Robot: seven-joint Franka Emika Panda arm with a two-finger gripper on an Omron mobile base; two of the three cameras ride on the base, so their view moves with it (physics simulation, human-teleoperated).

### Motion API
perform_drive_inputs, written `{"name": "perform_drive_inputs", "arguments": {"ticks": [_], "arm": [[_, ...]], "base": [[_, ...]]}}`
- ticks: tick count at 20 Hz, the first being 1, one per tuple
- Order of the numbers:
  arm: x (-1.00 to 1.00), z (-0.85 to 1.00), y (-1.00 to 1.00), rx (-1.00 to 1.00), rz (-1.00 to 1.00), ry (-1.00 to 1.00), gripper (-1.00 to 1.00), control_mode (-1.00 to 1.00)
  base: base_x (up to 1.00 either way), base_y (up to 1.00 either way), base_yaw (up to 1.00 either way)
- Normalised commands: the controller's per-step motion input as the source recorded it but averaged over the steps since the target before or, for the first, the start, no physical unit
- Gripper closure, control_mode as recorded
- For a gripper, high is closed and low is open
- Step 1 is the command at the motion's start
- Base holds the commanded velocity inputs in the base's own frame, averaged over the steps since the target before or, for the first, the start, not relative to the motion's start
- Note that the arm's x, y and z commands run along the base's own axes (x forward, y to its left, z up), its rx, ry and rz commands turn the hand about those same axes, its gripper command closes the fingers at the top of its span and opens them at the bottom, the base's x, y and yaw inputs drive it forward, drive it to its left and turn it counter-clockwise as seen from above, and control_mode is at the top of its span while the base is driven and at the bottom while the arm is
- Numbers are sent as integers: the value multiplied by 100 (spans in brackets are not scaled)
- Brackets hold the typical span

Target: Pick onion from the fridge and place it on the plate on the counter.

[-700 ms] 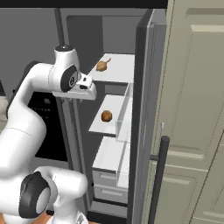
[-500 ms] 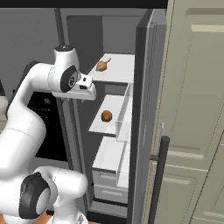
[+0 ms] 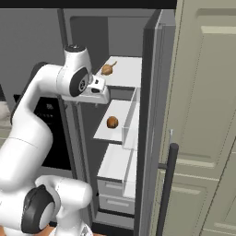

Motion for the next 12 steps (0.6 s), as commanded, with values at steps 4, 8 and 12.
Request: {"name": "perform_drive_inputs", "arguments": {"ticks": [4,8,12], "arm": [[0,51,-16,0,0,-1,-100,-100],[7,57,-1,0,0,-4,-100,-100],[17,51,0,0,0,-8,-100,-100]], "base": [[0,0,0],[0,0,0],[0,0,0]]}}
